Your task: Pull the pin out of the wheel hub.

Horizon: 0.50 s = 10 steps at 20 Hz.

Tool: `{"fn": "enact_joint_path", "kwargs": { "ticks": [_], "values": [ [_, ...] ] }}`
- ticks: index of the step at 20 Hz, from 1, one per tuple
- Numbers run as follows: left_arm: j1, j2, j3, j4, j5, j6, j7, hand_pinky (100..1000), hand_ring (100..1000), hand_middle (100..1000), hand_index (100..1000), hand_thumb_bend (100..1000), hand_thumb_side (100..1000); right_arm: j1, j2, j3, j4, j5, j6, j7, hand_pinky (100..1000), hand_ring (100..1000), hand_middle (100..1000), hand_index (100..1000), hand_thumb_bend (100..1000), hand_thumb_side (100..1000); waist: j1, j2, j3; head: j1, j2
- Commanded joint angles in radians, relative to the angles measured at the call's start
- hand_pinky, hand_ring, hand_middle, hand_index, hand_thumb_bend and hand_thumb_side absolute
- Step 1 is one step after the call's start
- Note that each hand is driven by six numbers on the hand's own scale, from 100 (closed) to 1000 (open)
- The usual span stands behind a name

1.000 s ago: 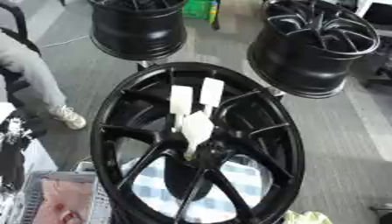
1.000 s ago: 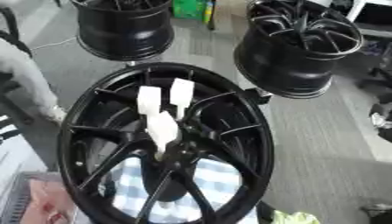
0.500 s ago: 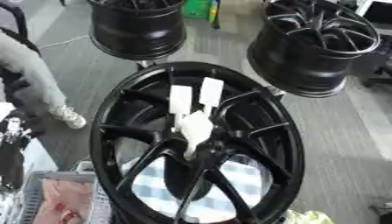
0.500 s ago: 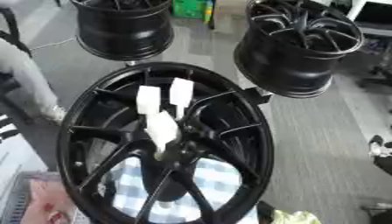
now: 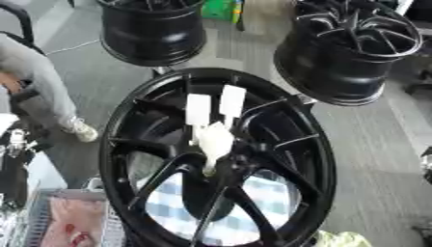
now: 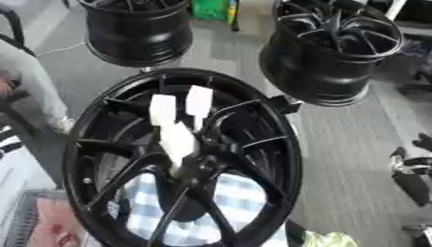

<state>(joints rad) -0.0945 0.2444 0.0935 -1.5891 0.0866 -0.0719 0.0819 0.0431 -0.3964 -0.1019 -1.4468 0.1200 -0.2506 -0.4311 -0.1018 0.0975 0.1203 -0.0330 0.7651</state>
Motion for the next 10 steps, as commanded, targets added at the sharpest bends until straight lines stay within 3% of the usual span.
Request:
{"fn": "enact_joint_path", "kwargs": {
  "ticks": [1, 5, 10],
  "values": [
    [-0.015, 0.007, 0.002, -0.021, 0.001, -0.004, 0.001, 743, 816, 797, 860, 100, 845, 0.011, 0.049, 0.018, -0.091, -0.010, -0.044, -0.047, 522, 572, 760, 900, 100, 519, 0.002, -0.004, 0.002, 0.000, 0.005],
    [-0.020, 0.006, -0.001, -0.024, -0.001, -0.004, -0.001, 742, 816, 797, 860, 100, 843, 0.051, 0.145, 0.073, -0.186, 0.002, -0.103, -0.106, 443, 516, 727, 881, 100, 524, 0.003, 0.004, 0.003, -0.002, 0.005],
    [-0.022, 0.007, -0.006, -0.029, -0.003, -0.003, -0.005, 742, 817, 797, 860, 100, 842, 0.096, 0.267, 0.149, -0.227, 0.024, -0.185, -0.154, 452, 513, 684, 856, 100, 523, 0.001, 0.009, 0.001, -0.003, 0.005]
  ]
}}
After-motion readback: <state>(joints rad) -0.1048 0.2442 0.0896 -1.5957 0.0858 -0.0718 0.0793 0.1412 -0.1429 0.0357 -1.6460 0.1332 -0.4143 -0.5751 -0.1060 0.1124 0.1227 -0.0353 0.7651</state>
